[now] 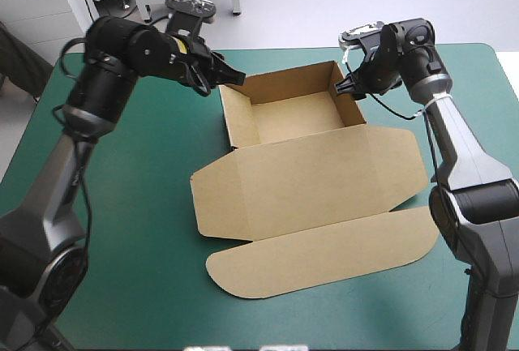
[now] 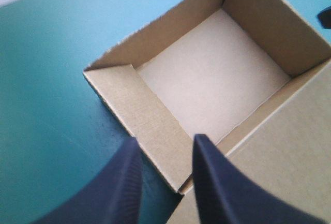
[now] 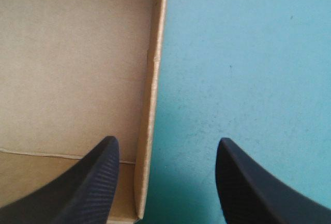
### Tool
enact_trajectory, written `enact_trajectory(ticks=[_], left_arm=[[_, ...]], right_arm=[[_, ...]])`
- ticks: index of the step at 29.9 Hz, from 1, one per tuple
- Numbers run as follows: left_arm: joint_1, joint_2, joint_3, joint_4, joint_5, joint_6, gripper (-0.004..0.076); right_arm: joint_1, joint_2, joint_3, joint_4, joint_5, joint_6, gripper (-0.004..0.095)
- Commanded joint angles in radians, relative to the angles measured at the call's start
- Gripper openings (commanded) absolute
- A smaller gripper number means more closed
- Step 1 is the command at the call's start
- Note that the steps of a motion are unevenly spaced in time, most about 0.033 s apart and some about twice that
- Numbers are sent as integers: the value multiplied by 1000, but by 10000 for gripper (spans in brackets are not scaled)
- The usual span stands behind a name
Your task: Fold the box
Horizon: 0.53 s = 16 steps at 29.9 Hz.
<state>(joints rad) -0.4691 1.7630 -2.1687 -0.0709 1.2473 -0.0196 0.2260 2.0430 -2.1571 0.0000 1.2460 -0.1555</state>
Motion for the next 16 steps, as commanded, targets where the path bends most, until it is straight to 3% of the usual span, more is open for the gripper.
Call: enact_trajectory(ticks=[1,10,16], left_arm=[[-5,-153,3,-9,44,93,-3],[-5,-434,301,1,16,165,-8],[-5,-680,728,-1,-206,163,-8]], right_arm=[[-17,-18,-32,26,-13,-7,517],[-17,67,-32,120,-96,-33,517],[-17,98,-32,137,-113,-33,508]])
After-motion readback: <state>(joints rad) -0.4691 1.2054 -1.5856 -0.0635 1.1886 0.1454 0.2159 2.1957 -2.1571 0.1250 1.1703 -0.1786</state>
